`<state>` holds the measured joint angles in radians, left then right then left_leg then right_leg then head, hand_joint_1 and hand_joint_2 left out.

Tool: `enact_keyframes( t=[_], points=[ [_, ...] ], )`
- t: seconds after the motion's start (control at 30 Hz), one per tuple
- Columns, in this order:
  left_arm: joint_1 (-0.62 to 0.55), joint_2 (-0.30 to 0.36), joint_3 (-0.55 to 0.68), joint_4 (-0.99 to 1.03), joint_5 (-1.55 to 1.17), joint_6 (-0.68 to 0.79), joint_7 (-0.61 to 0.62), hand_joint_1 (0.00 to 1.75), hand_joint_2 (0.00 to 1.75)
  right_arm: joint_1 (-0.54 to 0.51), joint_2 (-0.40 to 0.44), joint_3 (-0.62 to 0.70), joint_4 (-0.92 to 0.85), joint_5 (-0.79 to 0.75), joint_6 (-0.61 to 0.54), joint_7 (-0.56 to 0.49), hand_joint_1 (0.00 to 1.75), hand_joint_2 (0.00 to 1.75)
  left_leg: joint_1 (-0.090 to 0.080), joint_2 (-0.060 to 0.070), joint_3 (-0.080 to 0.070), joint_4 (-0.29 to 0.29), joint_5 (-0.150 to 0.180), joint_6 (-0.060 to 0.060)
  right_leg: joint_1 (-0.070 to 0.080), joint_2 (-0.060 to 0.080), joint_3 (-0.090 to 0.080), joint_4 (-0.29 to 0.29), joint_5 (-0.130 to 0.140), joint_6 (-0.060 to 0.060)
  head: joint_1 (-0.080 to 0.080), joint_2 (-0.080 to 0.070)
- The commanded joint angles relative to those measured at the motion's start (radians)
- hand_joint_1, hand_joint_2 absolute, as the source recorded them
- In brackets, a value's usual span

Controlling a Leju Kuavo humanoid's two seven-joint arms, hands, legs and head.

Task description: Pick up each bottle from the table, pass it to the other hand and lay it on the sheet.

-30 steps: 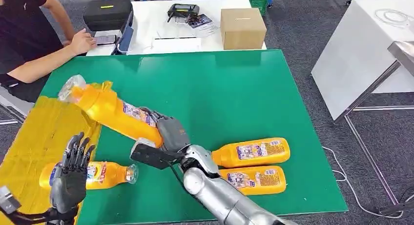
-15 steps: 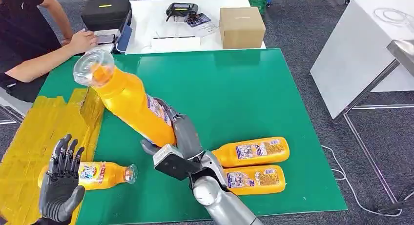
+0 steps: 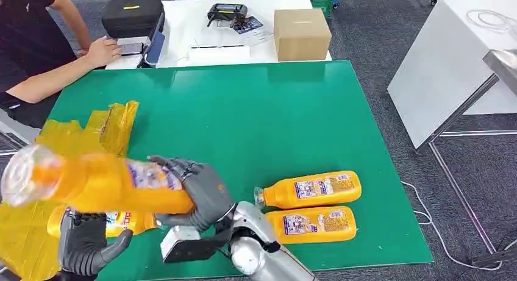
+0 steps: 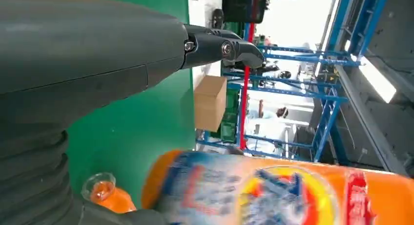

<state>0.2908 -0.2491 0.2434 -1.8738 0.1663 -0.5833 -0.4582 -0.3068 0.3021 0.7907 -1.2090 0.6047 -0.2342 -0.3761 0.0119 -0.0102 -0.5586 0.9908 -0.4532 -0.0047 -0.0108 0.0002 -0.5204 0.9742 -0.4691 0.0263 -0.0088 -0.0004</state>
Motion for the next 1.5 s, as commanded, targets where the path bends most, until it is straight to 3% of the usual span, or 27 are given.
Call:
enact_keyframes(
  t=[0.03, 1.47, 1.5],
  points=[
    [-0.022, 0.04, -0.039, 0.017, 0.014, 0.014, 0.015, 0.0, 1.75, -0.015, 0.021, 0.164, 0.245, 0.046, 0.027, -0.005, 1.75, 1.75, 0.0, 0.001, 0.004, -0.002, 0.0, 0.0, 0.0, 0.0, 0.004, -0.003, 0.0, -0.001, 0.0, 0.0],
    [-0.024, 0.04, -0.041, 0.018, 0.013, 0.018, 0.017, 0.0, 1.75, -0.011, 0.021, 0.167, 0.255, 0.051, 0.02, -0.009, 1.75, 1.75, 0.0, -0.001, 0.003, -0.002, 0.0, 0.001, 0.001, -0.002, 0.003, -0.002, 0.0, -0.001, 0.0, 0.0],
    [0.009, 0.045, -0.058, 0.014, 0.073, -0.034, 0.036, 0.0, 1.75, 0.02, 0.019, 0.021, 0.189, -0.07, -0.098, -0.015, 1.75, 1.75, 0.001, -0.001, 0.004, -0.002, -0.001, 0.001, 0.001, -0.002, 0.005, -0.003, -0.001, -0.001, 0.0, 0.0]
  ],
)
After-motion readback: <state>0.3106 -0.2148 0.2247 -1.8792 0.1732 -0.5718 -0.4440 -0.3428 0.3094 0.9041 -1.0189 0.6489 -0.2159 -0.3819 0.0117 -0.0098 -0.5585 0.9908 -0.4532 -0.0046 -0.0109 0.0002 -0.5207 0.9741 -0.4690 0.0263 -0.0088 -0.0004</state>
